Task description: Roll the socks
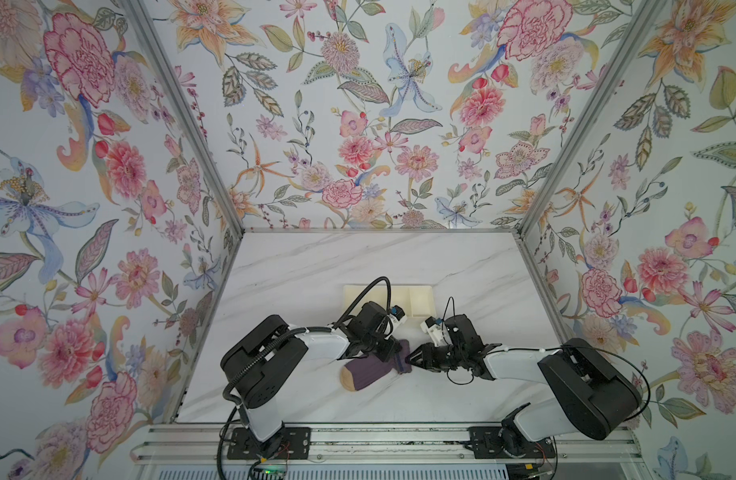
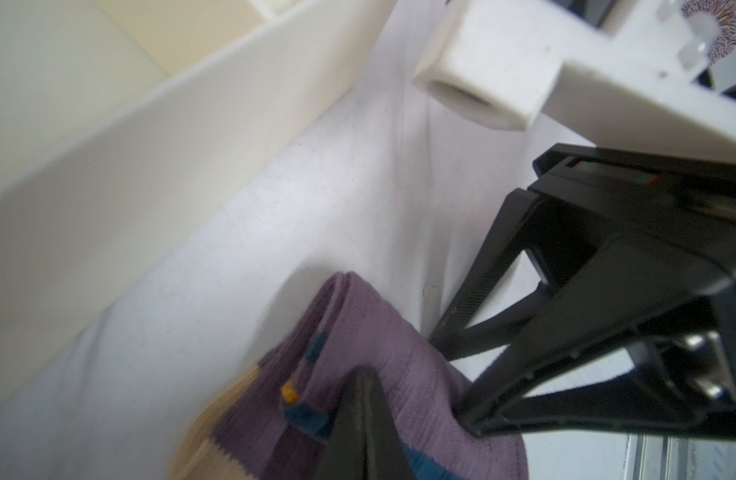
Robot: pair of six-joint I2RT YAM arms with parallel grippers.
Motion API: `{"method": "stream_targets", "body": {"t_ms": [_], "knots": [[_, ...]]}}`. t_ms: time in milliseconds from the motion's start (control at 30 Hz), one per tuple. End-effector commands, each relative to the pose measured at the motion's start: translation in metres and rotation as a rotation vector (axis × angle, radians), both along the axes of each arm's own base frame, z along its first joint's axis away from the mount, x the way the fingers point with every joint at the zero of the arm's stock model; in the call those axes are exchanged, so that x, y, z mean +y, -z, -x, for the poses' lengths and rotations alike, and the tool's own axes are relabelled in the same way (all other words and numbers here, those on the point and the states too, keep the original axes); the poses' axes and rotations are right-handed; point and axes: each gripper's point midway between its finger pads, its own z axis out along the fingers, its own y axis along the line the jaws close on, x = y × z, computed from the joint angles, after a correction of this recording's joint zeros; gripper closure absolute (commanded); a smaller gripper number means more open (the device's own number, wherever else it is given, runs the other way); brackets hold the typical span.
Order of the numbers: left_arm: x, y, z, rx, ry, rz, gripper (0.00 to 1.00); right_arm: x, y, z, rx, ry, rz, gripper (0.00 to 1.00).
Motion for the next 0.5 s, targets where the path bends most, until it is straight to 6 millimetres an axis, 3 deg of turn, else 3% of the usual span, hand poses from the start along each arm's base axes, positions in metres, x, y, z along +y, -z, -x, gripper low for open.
{"method": "stream_targets", "body": {"t_ms": [0,467], "knots": [[0.001,0.011,0.008,0.021,0.028,-0.019,1.00,-0.003,0.005,0.007,0.044,0.016,-0.015,0.63],[0.000,0.010,0.010,0.024,0.031,-0.005,1.00,-0.002,0.021,0.012,0.094,0.035,0.012,0.62]]}}
